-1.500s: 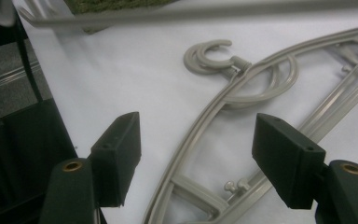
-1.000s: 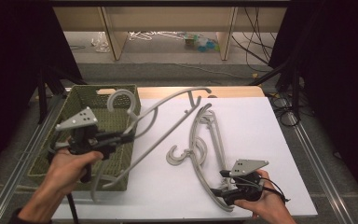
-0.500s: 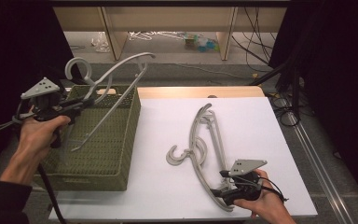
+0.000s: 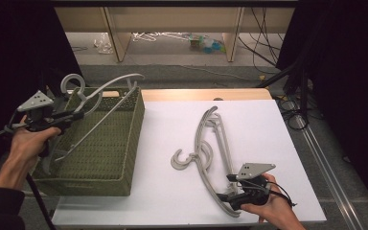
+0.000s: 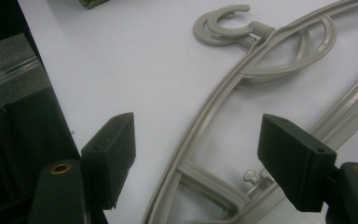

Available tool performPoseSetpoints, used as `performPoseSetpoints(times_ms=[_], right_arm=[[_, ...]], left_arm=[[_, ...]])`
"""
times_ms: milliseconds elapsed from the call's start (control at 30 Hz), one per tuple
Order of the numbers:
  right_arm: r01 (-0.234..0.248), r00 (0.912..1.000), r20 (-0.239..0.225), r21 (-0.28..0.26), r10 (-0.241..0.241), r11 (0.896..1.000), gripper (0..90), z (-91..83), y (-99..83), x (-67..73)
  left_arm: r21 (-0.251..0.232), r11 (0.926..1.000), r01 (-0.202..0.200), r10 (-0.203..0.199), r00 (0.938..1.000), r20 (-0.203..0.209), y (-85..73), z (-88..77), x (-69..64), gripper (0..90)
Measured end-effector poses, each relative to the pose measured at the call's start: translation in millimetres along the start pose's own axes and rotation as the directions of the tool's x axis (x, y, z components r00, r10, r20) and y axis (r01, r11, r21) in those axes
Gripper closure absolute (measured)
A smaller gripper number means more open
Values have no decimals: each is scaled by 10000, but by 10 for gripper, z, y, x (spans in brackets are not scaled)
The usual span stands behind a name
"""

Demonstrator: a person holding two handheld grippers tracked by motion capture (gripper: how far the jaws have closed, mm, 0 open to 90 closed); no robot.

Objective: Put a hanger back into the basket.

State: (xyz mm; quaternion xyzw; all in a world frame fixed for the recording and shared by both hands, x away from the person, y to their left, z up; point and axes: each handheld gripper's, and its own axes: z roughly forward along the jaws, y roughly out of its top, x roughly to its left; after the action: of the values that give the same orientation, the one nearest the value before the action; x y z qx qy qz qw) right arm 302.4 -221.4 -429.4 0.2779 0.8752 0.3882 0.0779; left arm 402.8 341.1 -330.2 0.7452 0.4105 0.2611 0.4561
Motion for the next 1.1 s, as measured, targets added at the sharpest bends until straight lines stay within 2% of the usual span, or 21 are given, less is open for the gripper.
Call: performPoseSetpoints(times_ms=[200,367,467,500,533,633,833,967,1000,1033,1100], right_arm=[[-61,10000,-55,110,61,9999,284,17,-14,-12],[10,10000,-27,110,-10,9999,284,31,-16,-10],[-57,10000,-17,188,58,9998,284,42,-24,-15],[-57,10000,-17,188,58,9998,284,42,-24,-15],[-40,10000,-52,184,40,9998,284,43,-24,-14],[7,9999,-126,237,-4,9997,284,49,-25,-6],[-58,9999,-89,293,61,9996,284,63,-32,-9],[-25,9999,-136,282,29,9996,284,62,-29,-6],[-8,9999,-141,284,12,9996,284,64,-28,-4],[-17,9998,-194,320,23,9995,284,64,-26,-4],[-17,9998,-202,347,24,9994,284,66,-30,-1]], left_arm=[[438,9989,-133,140,9998,-167,-163,20,108,785],[669,9975,243,-239,9997,-77,-282,51,156,785],[1144,9929,339,-320,9993,-185,-319,125,164,784],[1144,9929,339,-320,9993,-185,-319,125,164,784],[1443,9893,211,-168,9994,-312,-323,158,179,784],[1654,9857,322,-266,9990,-357,-363,245,188,784],[2439,9689,426,-358,9988,-321,-476,399,194,783],[2670,9620,578,-489,9980,-397,-539,453,227,783],[2592,9628,759,-685,9970,-372,-560,466,233,782],[2993,9528,516,-459,9986,-259,-577,457,269,782],[3068,9499,593,-494,9980,-401,-602,463,281,778]])
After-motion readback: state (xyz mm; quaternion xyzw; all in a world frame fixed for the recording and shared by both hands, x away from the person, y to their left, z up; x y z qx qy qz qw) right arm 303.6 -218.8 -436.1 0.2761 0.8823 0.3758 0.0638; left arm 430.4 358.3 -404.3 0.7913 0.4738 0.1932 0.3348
